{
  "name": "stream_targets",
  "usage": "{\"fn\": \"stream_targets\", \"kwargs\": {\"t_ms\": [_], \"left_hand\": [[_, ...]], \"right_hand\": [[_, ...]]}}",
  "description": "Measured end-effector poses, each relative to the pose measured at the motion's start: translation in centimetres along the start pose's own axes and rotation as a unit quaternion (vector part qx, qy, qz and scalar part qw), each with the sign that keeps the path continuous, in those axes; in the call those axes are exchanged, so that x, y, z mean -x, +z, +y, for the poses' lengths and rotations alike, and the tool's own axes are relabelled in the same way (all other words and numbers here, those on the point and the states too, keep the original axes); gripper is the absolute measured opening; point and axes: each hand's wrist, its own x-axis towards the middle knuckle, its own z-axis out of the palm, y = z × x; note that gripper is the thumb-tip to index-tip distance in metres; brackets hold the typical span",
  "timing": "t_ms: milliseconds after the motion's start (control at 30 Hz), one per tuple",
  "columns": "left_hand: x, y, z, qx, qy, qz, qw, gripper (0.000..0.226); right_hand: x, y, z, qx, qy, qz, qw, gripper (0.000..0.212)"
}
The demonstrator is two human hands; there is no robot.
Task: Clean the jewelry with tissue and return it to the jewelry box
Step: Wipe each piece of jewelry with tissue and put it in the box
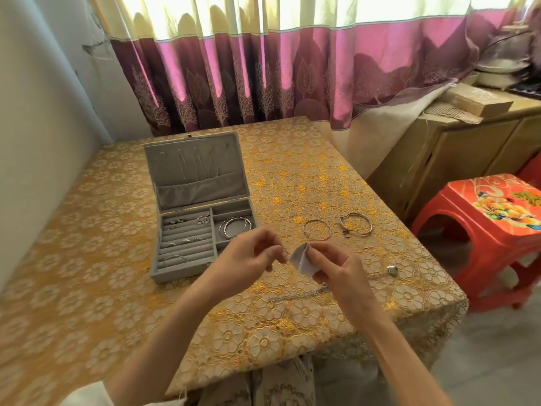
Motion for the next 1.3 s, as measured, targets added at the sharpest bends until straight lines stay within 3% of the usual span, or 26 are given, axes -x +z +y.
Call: {"fn": "stream_targets", "kwargs": {"t_ms": [200, 567, 733, 933, 1133, 1300], "left_hand": [[3.0, -1.8, -0.9, -0.031, 0.005, 0.035, 0.999, 0.005], [6.1, -3.3, -1.1, -0.009, -0.006, 0.022, 1.0, 0.005], [6.6, -3.5, -1.3, 0.067, -0.029, 0.042, 0.996, 0.005], [6.8, -3.2, -1.5, 0.148, -0.064, 0.073, 0.984, 0.007], [7.0, -2.9, -1.8, 0.161, -0.101, 0.08, 0.978, 0.01], [7.3, -2.6, -1.9, 0.156, -0.112, 0.068, 0.979, 0.014]], "right_hand": [[1.5, 3.2, 0.0, 0.038, -0.025, -0.027, 0.999, 0.011], [2.8, 6.1, 0.7, 0.07, -0.017, -0.074, 0.995, 0.009], [3.2, 6.8, 0.2, 0.107, -0.083, -0.054, 0.989, 0.018], [3.3, 7.4, 0.2, 0.14, -0.128, -0.029, 0.981, 0.012], [3.7, 8.1, 0.6, 0.246, -0.183, -0.042, 0.951, 0.015], [3.4, 8.3, 1.5, 0.333, -0.239, -0.022, 0.912, 0.004]]}}
